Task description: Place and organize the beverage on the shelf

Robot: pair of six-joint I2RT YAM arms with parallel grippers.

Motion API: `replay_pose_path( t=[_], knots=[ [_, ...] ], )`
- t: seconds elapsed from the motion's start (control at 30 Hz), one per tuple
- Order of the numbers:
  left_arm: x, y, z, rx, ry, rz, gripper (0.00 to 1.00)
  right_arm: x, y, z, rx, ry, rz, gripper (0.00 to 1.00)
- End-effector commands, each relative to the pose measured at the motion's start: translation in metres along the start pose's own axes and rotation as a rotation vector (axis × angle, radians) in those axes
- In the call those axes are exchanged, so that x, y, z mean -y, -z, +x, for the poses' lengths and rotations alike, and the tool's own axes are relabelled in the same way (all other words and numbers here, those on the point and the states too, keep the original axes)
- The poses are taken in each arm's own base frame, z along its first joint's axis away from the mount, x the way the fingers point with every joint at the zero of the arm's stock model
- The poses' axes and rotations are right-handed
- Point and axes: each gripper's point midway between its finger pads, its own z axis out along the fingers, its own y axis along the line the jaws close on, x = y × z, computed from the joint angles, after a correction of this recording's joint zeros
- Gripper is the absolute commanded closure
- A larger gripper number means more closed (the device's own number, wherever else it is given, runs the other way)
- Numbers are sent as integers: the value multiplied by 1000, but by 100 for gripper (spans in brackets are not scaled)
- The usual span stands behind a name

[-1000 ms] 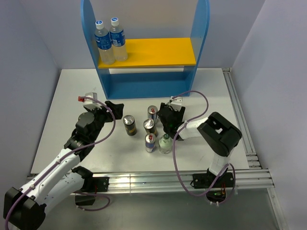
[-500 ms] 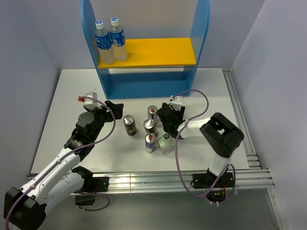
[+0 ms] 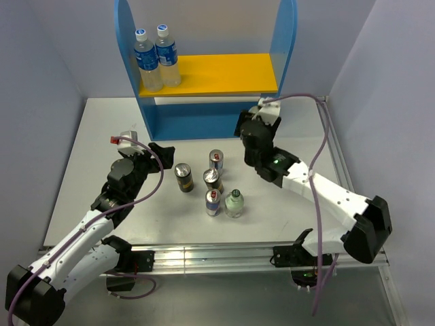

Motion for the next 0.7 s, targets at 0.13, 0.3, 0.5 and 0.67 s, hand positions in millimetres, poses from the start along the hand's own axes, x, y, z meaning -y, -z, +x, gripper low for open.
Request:
replay_pose_path(
  t=[0.13,0.3,0.5,0.67],
  knots=[
    [1,0,-6,17,7,-2,1,-15,16,-154,241,-38,-20,100],
    [-4,3,-9,30,14,-26,1,-24,-21,-188,232,-54,-41,100],
    [-3,2,-8,29,24,-20,1,-22,-69,-210,233,-48,-11,100],
    [1,-1,0,7,31,3,1,-28,-102,-215,221,-29,13,100]
  ],
)
